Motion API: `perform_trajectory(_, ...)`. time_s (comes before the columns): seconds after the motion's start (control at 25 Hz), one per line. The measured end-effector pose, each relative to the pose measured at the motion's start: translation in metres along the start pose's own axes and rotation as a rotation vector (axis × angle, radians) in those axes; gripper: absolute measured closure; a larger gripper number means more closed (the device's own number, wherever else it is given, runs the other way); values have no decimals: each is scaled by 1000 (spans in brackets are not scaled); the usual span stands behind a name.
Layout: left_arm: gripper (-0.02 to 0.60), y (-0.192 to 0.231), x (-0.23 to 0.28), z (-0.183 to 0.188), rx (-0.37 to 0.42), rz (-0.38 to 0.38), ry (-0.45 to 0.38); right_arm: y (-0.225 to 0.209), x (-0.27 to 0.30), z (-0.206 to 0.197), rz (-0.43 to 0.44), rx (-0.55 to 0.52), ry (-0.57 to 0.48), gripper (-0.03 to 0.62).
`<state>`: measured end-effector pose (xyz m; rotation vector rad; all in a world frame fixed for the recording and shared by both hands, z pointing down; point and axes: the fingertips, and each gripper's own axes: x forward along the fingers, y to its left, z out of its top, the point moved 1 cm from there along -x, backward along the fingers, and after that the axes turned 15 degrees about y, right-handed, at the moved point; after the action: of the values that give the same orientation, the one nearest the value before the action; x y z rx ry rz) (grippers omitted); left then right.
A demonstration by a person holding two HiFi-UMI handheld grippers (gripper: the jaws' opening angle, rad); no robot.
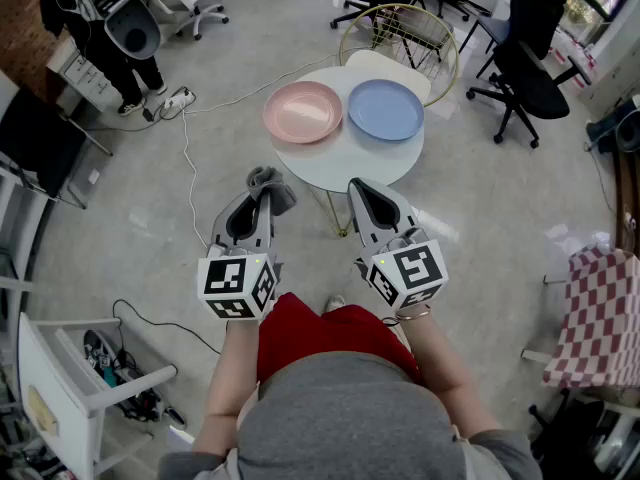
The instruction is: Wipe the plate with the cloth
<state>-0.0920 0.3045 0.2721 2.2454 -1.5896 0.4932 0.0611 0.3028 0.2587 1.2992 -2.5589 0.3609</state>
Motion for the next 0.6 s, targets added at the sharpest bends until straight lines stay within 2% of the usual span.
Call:
perform_trajectory(0.36,548,7,0,3,-24,46,-13,-12,2,-3,22,22,-10,565)
perform_trajectory(0.6,548,19,12,5,-31,49,-2,-18,13,-2,28,48,-8,565)
